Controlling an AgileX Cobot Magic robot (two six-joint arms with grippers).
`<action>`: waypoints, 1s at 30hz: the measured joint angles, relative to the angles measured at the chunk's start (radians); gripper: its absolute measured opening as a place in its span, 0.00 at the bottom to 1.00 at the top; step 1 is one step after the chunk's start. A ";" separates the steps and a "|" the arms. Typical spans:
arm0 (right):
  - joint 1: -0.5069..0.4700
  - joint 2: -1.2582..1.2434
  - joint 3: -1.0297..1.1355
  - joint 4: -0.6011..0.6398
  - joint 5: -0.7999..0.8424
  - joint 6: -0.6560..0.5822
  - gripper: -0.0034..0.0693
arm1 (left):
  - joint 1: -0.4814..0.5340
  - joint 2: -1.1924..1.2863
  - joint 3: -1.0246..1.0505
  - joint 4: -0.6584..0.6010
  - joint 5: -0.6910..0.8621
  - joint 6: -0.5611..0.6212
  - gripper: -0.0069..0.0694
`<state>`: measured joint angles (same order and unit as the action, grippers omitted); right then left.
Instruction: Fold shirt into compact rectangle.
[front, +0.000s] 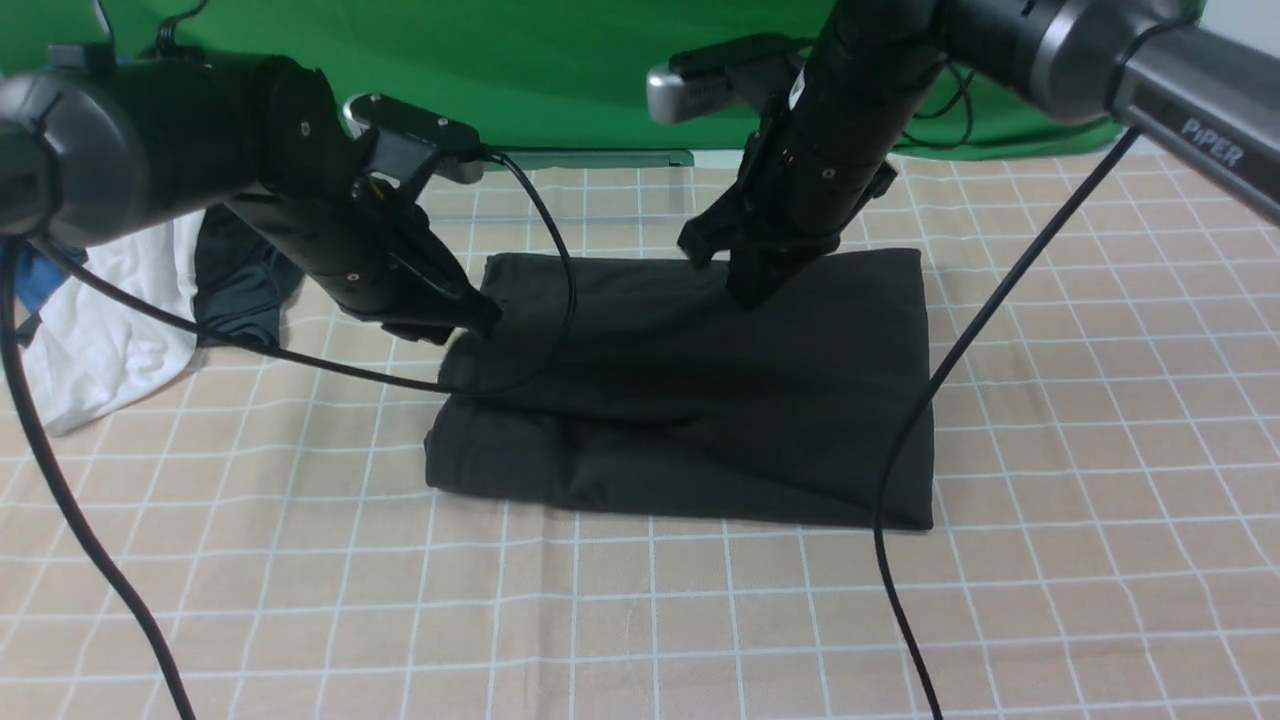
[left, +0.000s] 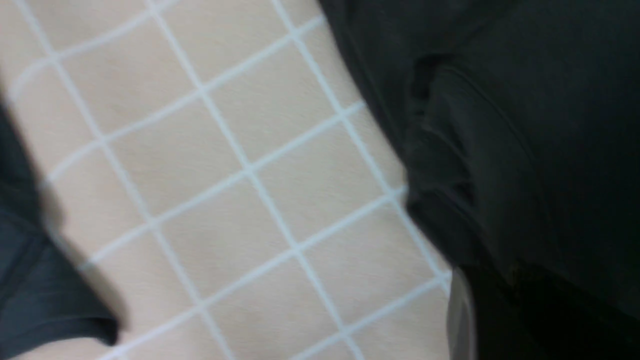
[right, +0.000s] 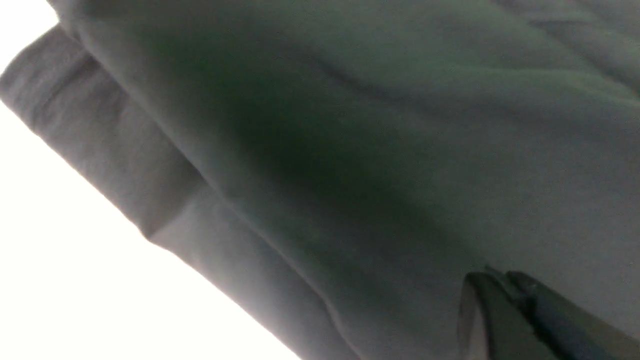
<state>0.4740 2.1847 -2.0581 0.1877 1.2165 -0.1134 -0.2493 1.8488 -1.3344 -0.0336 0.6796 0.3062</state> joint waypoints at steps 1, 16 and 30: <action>0.001 0.003 0.000 0.001 0.001 0.000 0.14 | 0.000 0.000 -0.001 0.021 -0.005 -0.017 0.21; 0.030 0.031 0.119 0.002 0.004 0.018 0.15 | -0.001 -0.001 0.001 -0.483 0.137 0.074 0.20; 0.031 0.088 0.153 -0.042 -0.001 0.129 0.09 | -0.004 0.153 -0.003 -0.240 0.092 -0.151 0.11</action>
<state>0.5046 2.2727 -1.9054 0.1460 1.2156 0.0154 -0.2529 2.0019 -1.3373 -0.2734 0.7712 0.1551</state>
